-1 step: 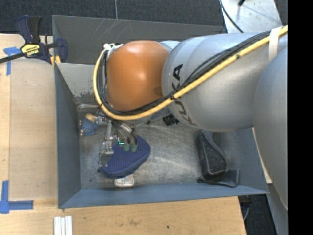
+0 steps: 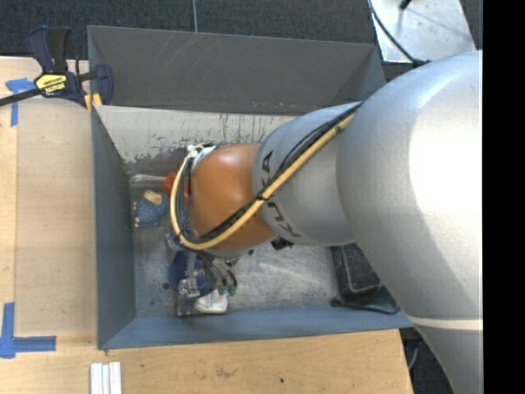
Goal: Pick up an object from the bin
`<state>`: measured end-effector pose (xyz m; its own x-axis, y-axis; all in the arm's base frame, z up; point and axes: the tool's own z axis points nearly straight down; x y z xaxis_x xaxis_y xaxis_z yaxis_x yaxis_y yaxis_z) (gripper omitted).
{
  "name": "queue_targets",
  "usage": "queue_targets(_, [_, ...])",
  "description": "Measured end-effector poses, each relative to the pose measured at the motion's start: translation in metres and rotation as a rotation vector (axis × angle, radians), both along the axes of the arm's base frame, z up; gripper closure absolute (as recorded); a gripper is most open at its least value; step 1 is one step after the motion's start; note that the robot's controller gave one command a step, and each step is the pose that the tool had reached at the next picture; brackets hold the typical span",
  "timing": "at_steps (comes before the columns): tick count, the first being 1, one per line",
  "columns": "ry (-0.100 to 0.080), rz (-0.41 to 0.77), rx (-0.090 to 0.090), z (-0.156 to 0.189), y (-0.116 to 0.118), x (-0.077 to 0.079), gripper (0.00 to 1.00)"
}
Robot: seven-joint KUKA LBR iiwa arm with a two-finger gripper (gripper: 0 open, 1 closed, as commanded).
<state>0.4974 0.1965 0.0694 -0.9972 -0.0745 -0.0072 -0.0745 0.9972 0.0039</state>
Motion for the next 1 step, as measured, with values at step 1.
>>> queue_targets(1, [-0.010, -0.002, 0.003, 0.0052, 0.0012, 0.0036, 1.00])
